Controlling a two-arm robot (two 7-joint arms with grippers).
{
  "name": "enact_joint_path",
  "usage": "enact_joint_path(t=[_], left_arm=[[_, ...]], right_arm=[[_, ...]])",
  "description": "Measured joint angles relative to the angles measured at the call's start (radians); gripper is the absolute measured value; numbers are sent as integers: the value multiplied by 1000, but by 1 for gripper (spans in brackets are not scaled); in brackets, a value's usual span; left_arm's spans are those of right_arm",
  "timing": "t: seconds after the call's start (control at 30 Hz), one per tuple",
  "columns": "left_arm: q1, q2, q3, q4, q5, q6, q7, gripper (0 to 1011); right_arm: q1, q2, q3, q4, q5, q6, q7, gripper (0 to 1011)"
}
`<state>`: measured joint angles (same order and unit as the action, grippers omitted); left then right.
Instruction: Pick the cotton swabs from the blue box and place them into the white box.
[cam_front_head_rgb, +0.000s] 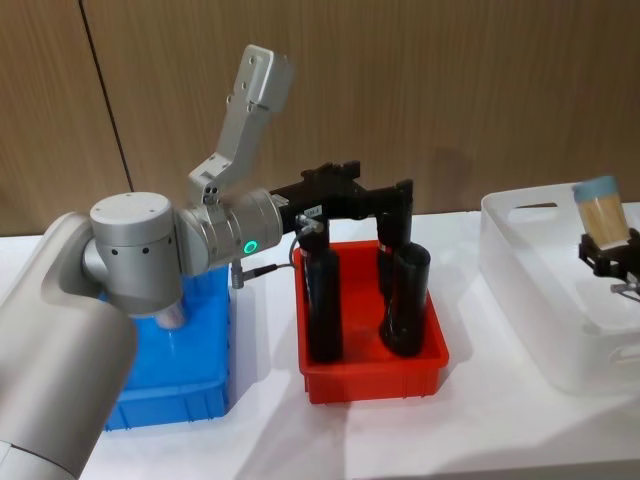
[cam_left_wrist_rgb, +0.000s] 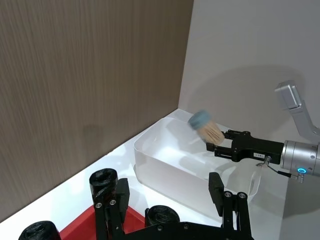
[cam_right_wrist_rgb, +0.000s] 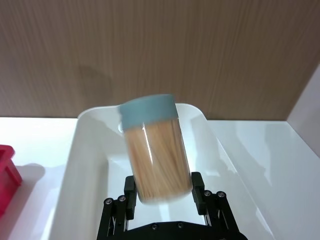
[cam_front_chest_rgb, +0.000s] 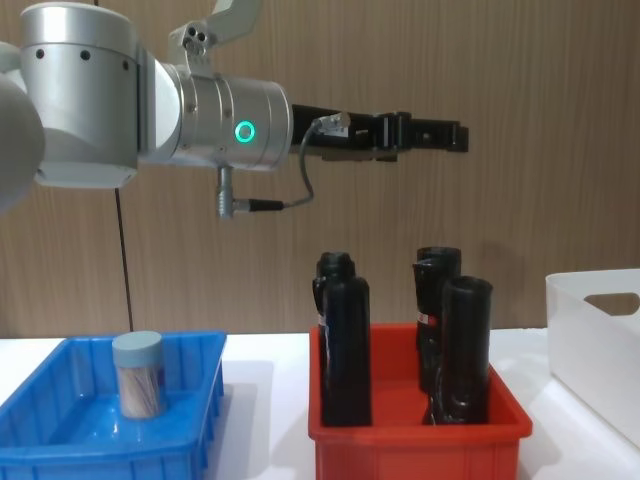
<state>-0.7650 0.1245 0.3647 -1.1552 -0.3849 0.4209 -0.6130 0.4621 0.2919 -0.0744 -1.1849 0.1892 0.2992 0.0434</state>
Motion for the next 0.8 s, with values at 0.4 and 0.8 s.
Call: enact_joint_path(t=[0.4, 0.8], left_arm=[[0, 0, 0, 0, 0, 0, 0, 1003], [0, 0, 0, 0, 0, 0, 0, 1003]], right_arm=[[7, 5, 12, 33, 2, 21, -3, 668], [10, 6, 20, 47, 7, 23, -4, 668]])
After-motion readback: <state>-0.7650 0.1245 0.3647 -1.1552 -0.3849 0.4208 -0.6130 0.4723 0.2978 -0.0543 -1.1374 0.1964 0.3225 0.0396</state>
